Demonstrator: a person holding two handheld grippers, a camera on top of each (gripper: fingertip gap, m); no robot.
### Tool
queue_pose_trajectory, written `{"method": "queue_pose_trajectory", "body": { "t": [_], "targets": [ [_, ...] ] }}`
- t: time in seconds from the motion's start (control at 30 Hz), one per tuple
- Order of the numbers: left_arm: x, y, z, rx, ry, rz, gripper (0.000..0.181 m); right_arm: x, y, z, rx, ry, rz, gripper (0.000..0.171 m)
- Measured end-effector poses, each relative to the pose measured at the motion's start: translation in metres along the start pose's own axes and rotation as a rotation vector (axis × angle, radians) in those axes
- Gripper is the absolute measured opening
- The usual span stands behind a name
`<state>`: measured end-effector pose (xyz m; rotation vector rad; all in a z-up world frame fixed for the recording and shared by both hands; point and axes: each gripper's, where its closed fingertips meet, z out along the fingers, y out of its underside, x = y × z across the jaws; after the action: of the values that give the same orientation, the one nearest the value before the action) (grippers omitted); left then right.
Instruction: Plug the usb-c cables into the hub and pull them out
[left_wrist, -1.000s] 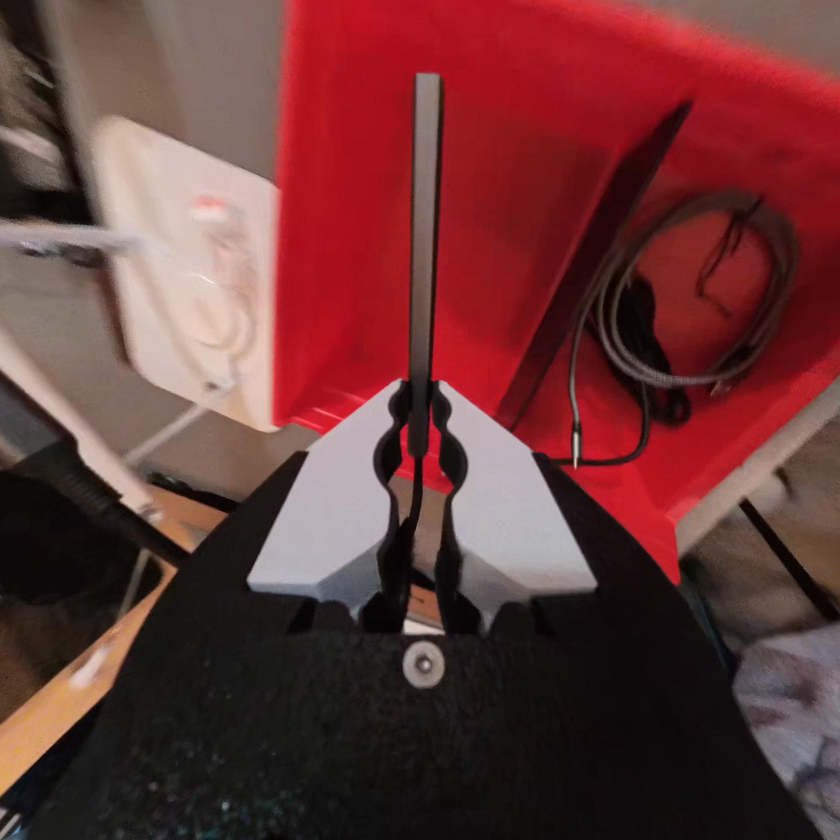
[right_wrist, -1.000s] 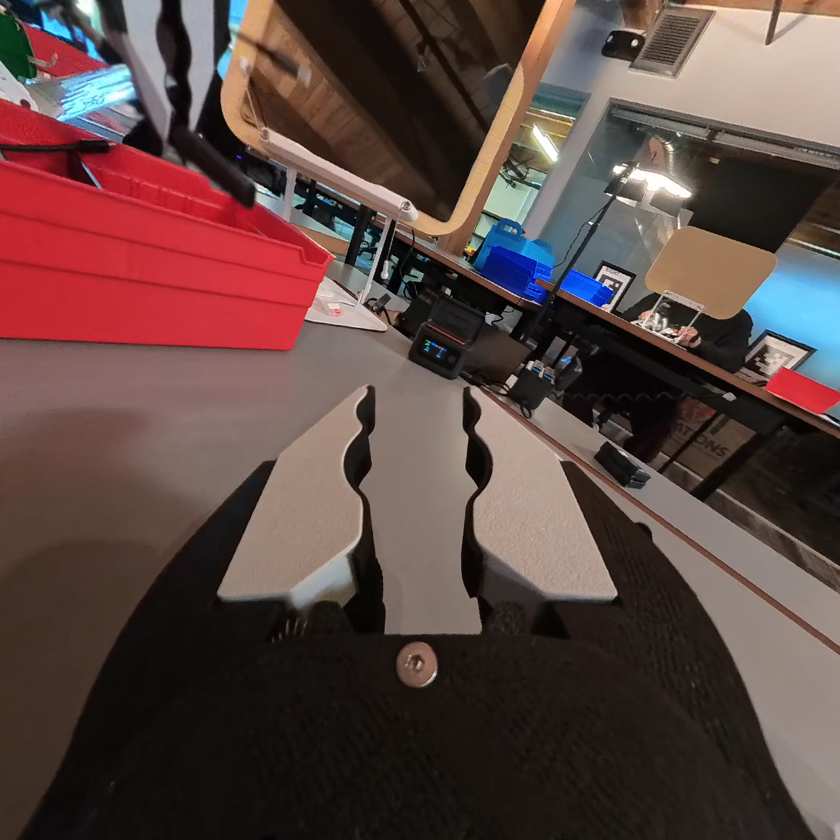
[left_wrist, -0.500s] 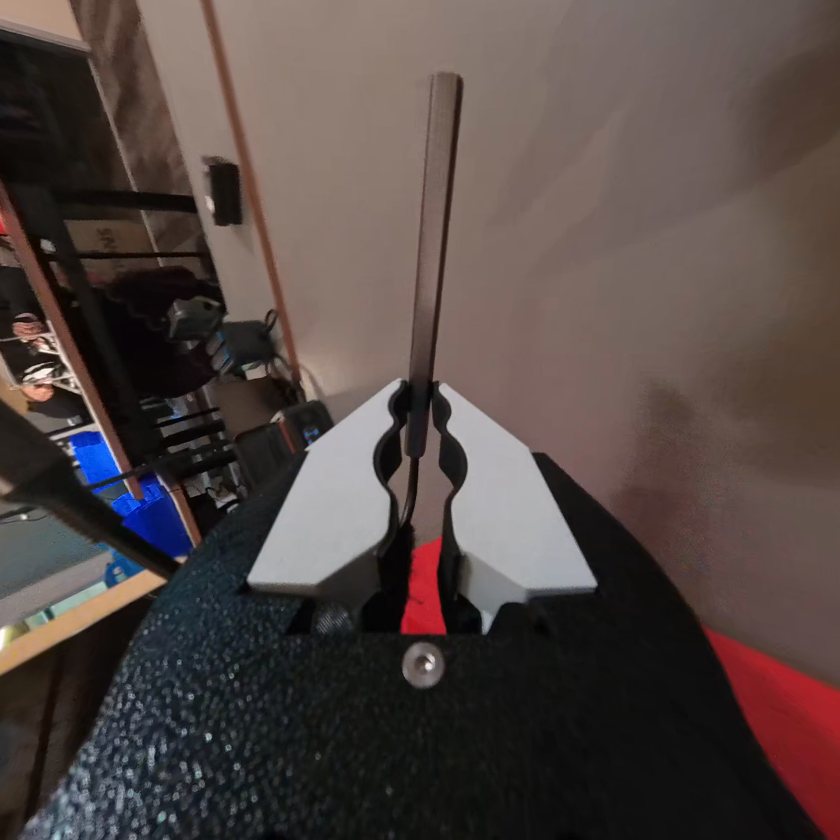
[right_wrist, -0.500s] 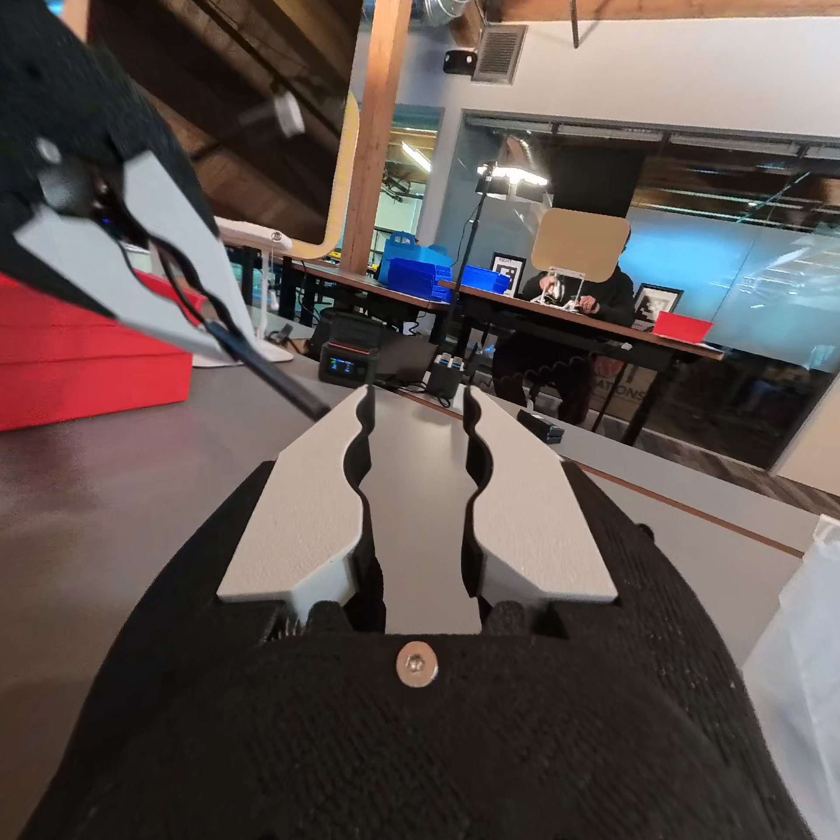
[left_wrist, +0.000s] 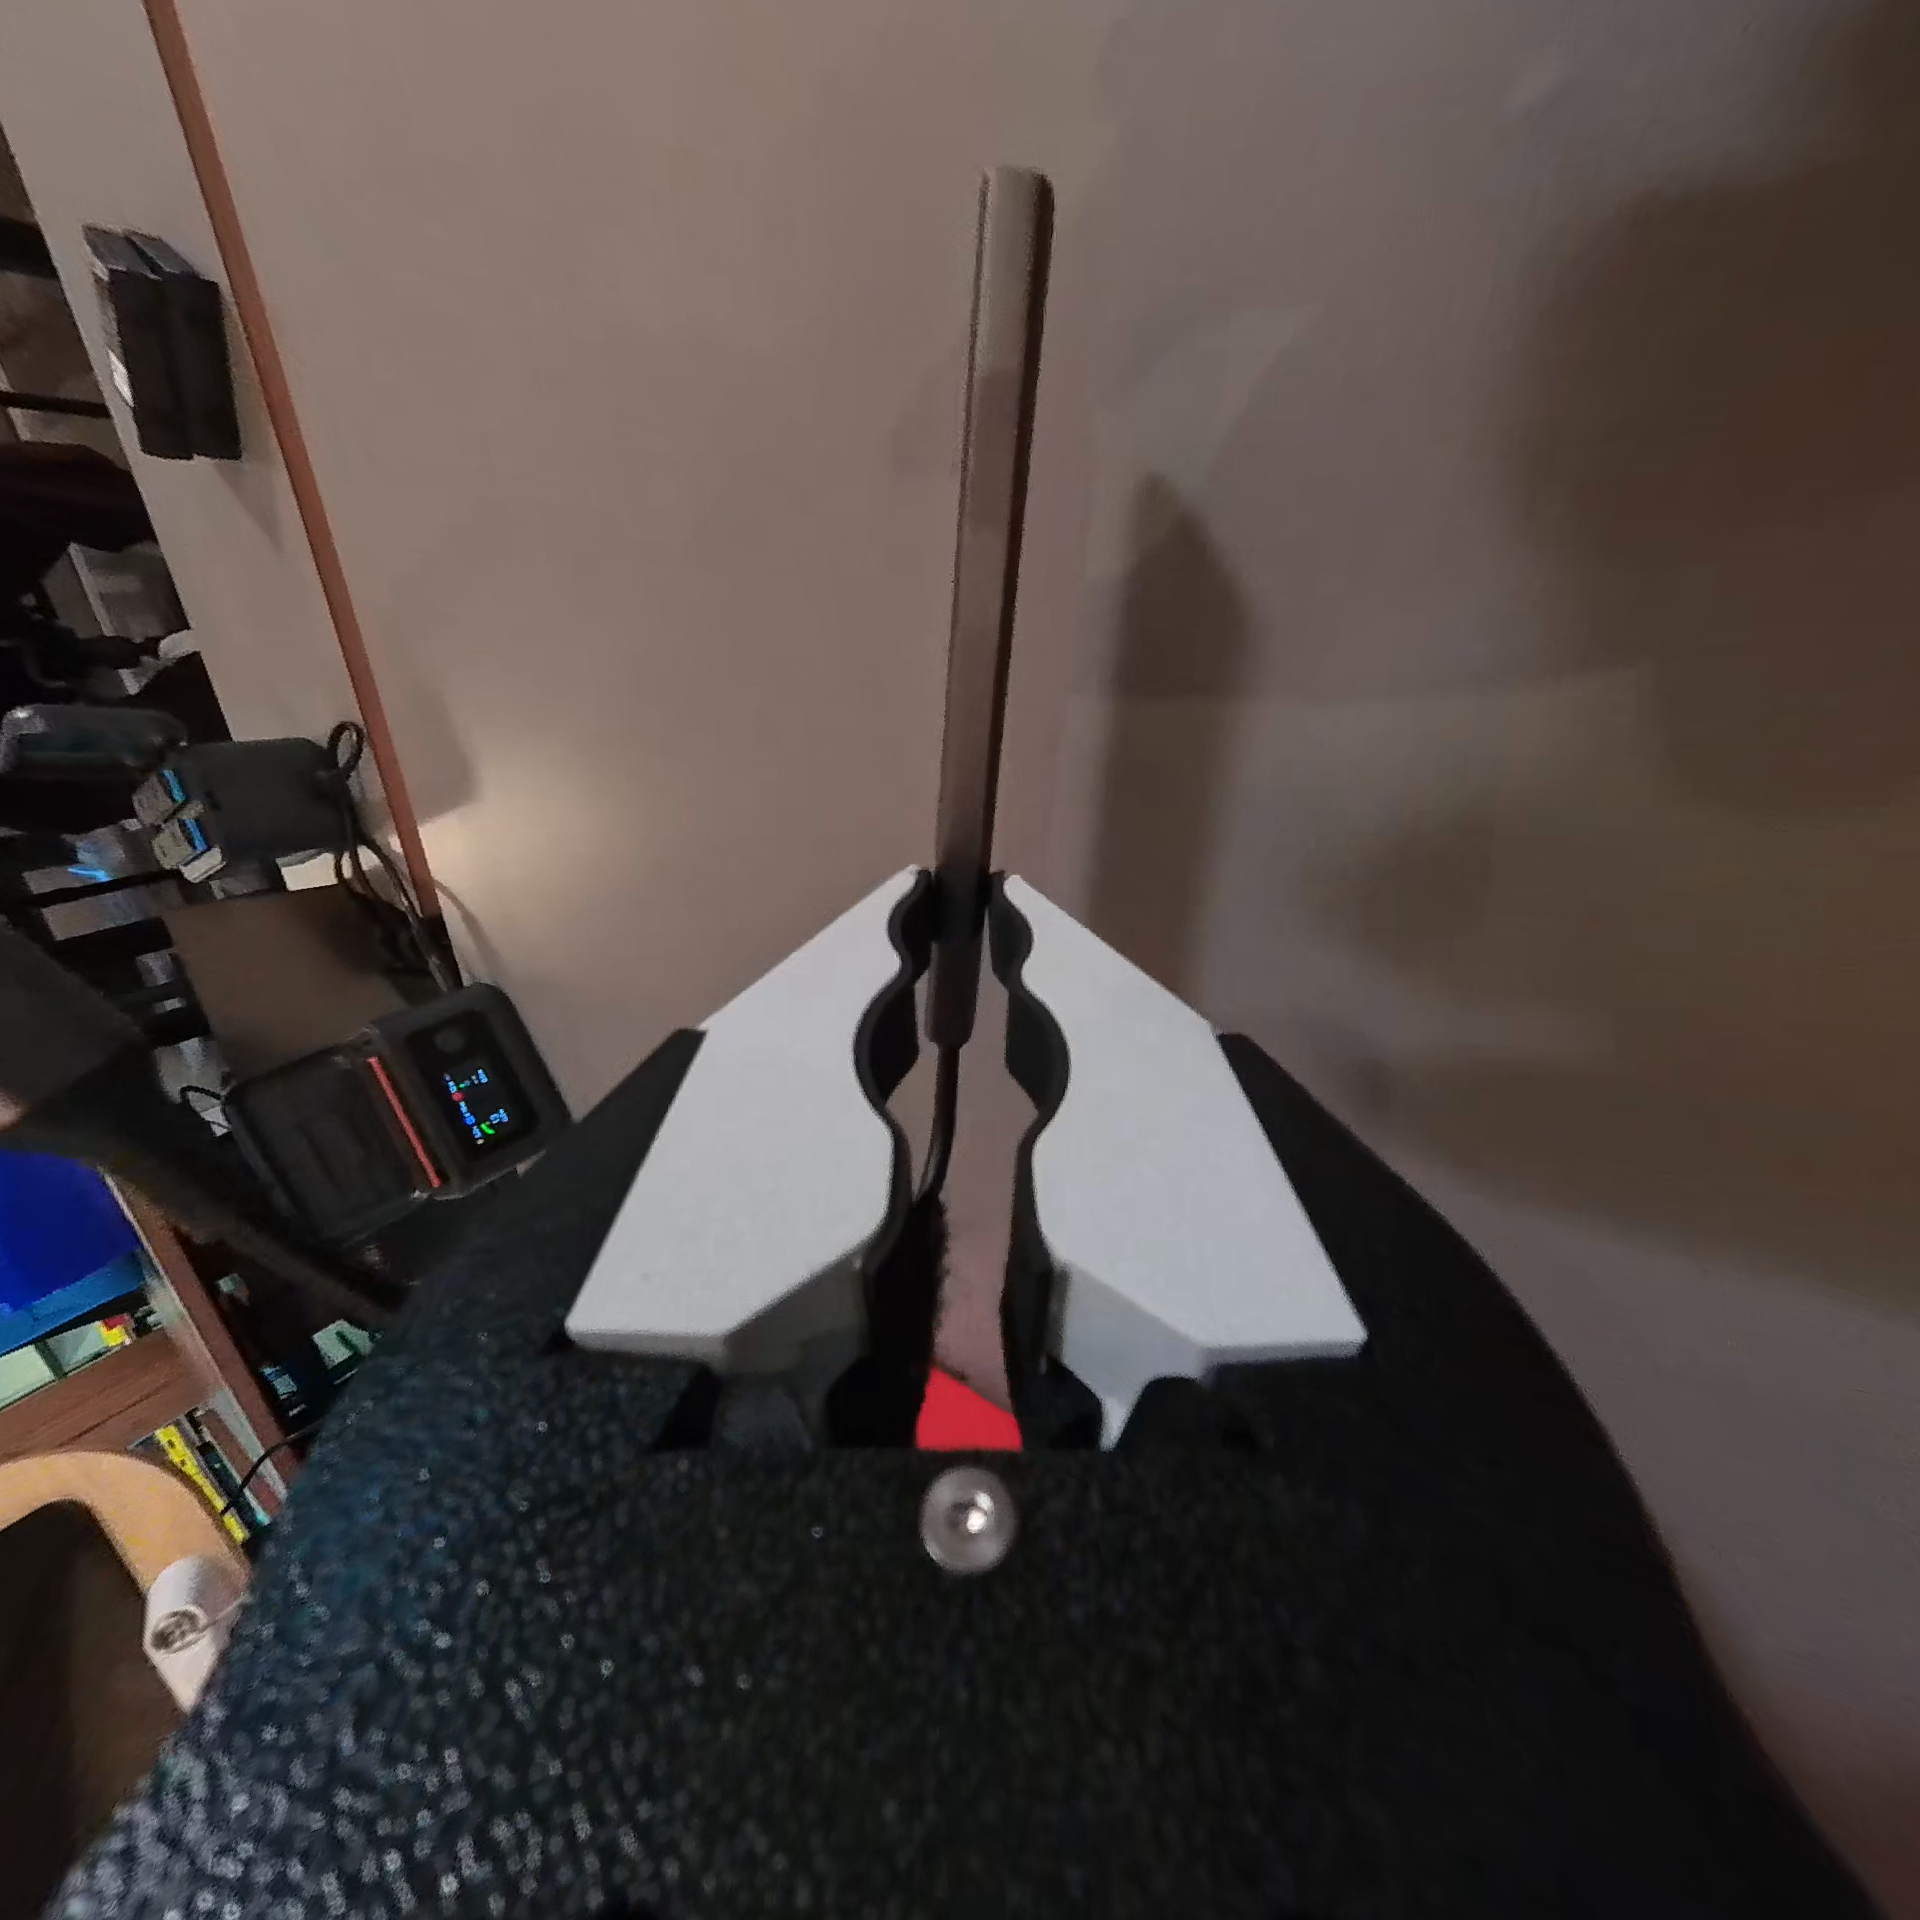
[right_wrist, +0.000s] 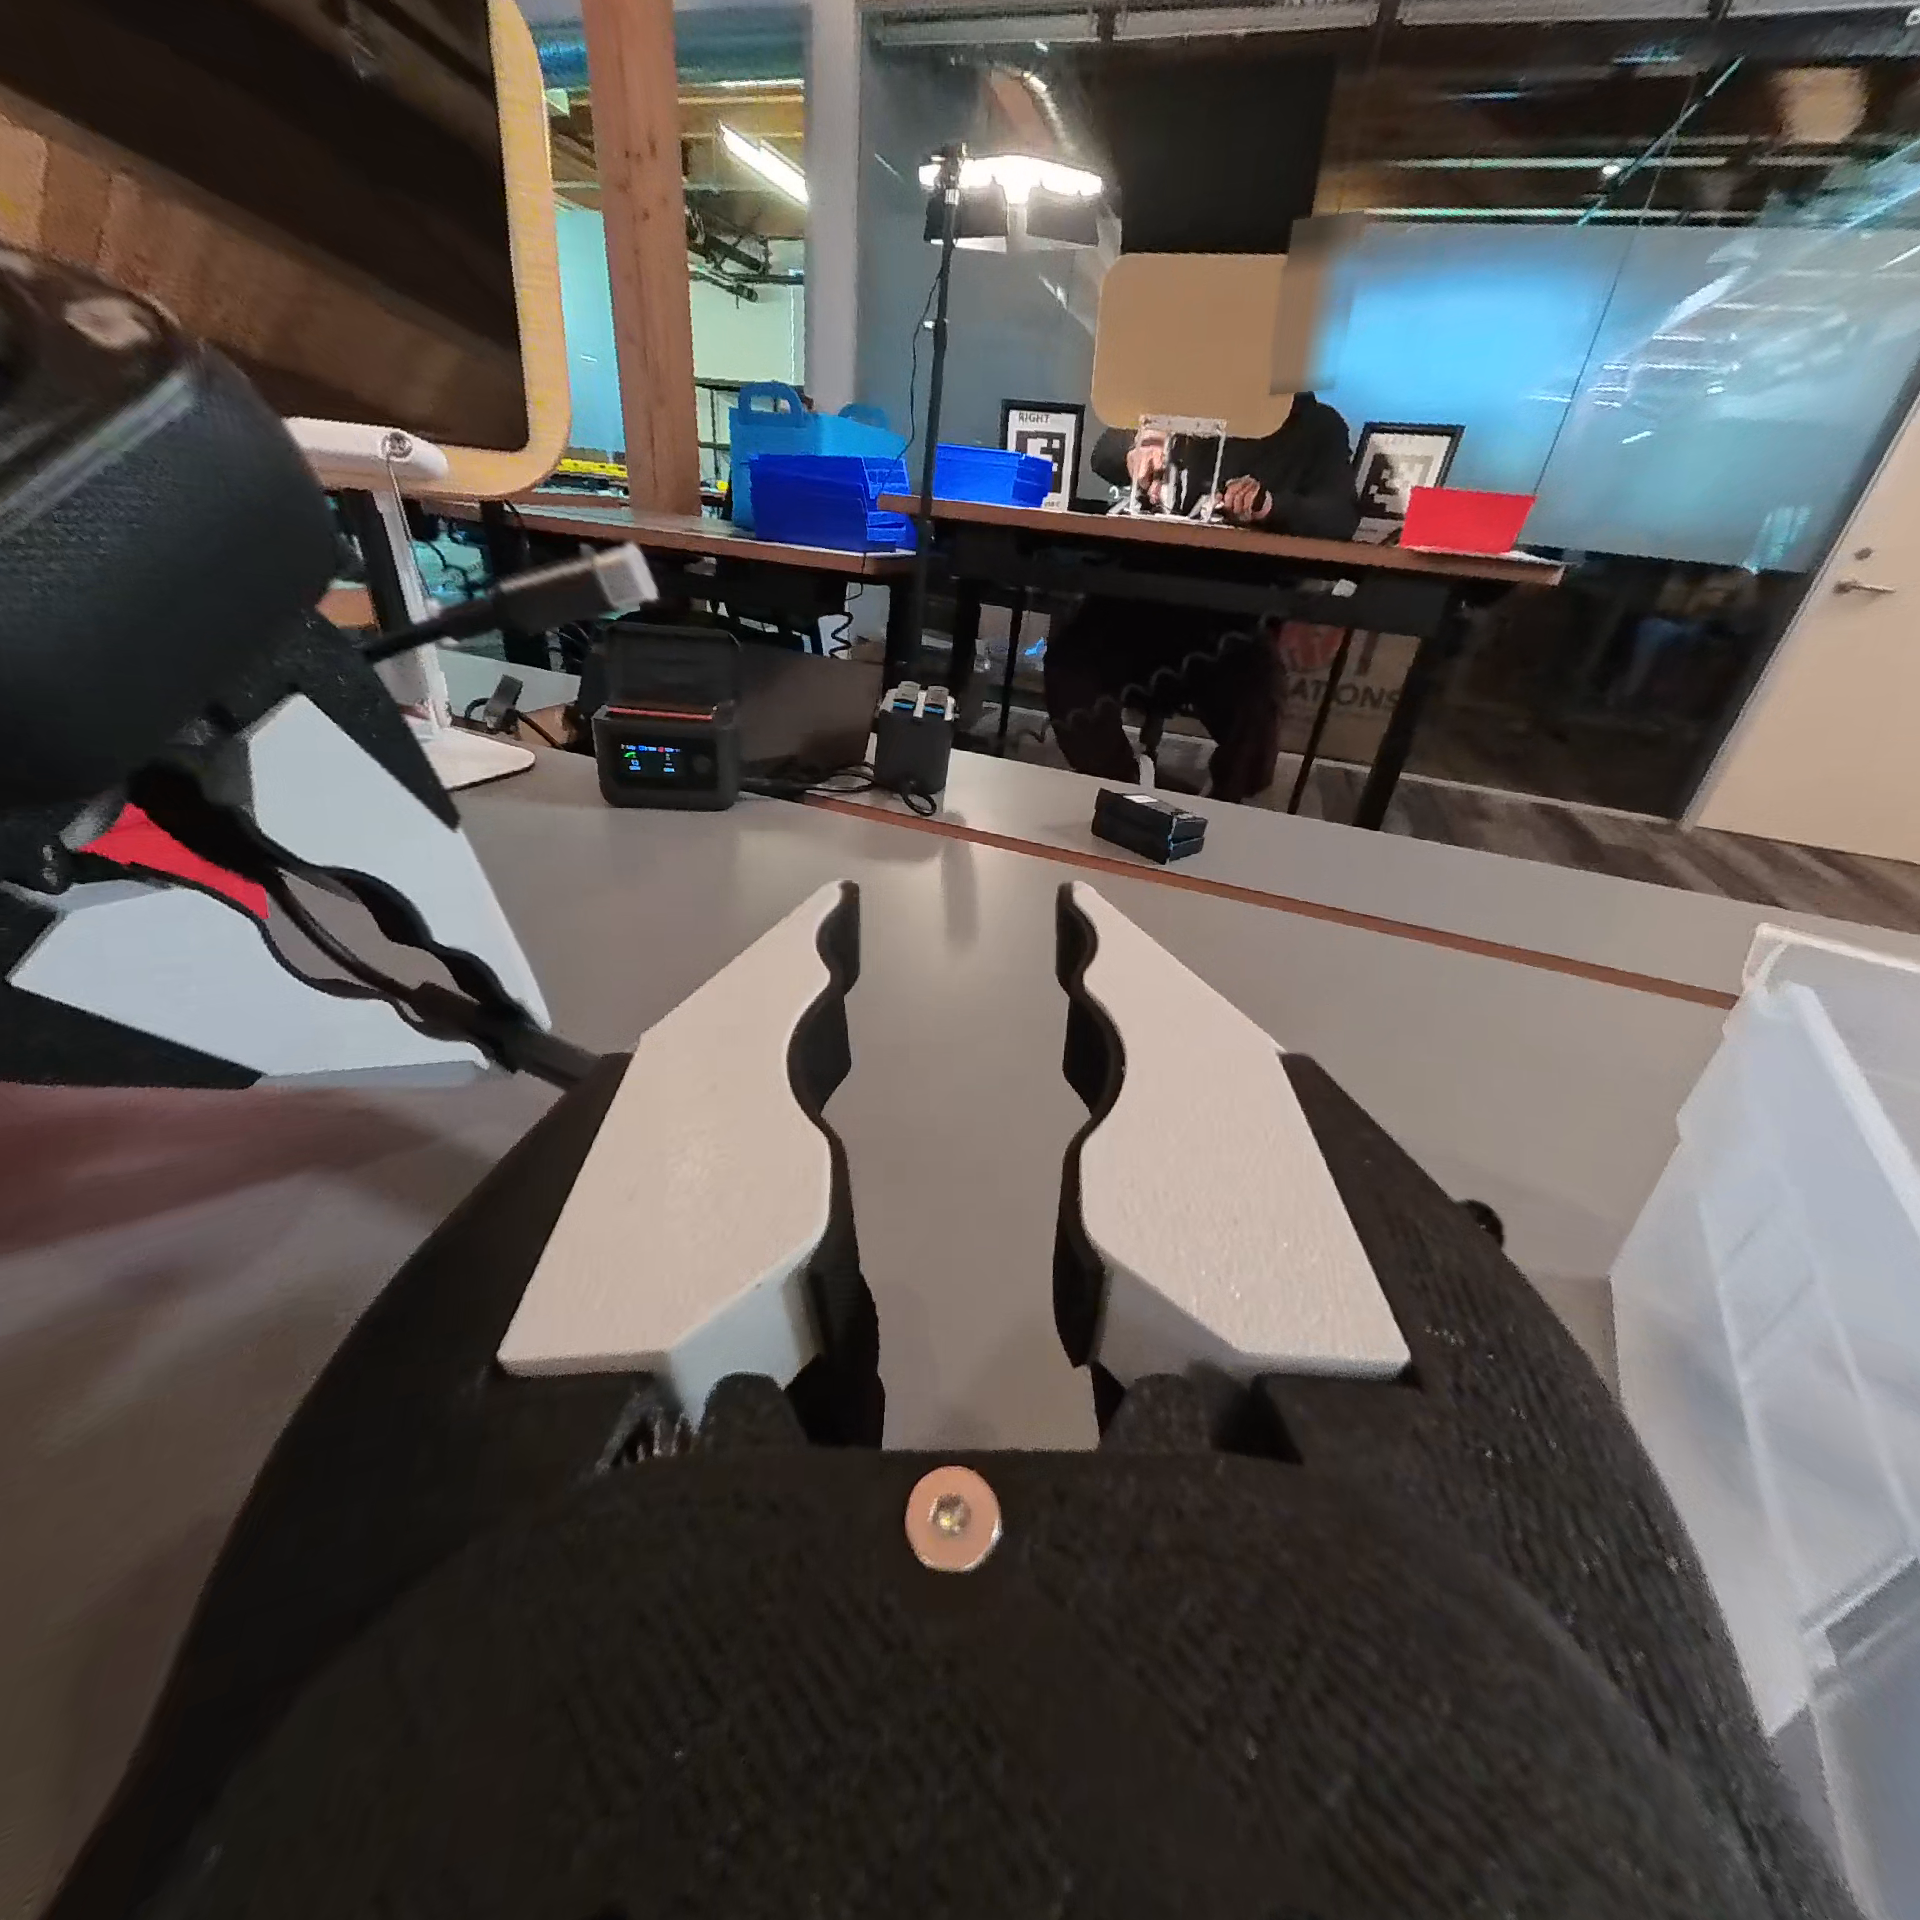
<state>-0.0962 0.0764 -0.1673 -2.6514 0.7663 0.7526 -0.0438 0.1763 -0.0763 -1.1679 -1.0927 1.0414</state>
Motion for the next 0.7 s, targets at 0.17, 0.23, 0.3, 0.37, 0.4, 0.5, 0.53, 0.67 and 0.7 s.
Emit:
{"method": "queue_pose_trajectory", "body": {
  "t": [0.17,0.23,0.3,0.37,0.4,0.5,0.53,0.67,0.7],
  "targets": [
    [0.004,0.0,-0.001,0.015,-0.017,0.0,0.008,-0.009,-0.001,0.002,-0.004,-0.015,-0.028,0.037],
    [0.005,0.001,0.0,0.017,-0.018,-0.009,0.009,-0.009,-0.001,0.001,-0.007,-0.017,-0.023,0.037],
    [0.006,0.001,0.0,0.017,-0.023,-0.013,0.009,-0.009,0.0,0.001,-0.009,-0.02,-0.016,0.037],
    [0.007,0.002,-0.001,0.013,-0.024,-0.018,0.01,-0.01,-0.001,0.002,-0.005,-0.025,-0.016,0.037],
    [0.008,0.002,-0.001,0.014,-0.019,-0.025,0.011,-0.01,0.0,0.002,-0.005,-0.028,-0.018,0.037],
    [0.008,0.0,-0.004,0.028,-0.011,-0.05,0.016,-0.013,0.0,0.004,-0.002,-0.04,-0.021,0.038],
    [0.009,0.0,-0.006,0.024,-0.002,-0.061,0.023,-0.013,0.0,0.004,-0.001,-0.043,-0.021,0.038],
    [0.021,-0.001,-0.021,0.024,0.086,-0.141,0.045,-0.014,0.001,0.004,0.005,-0.05,-0.019,0.038],
    [0.026,-0.002,-0.032,0.038,0.118,-0.168,0.051,-0.015,0.001,0.004,0.005,-0.05,-0.02,0.038]
  ]
}}
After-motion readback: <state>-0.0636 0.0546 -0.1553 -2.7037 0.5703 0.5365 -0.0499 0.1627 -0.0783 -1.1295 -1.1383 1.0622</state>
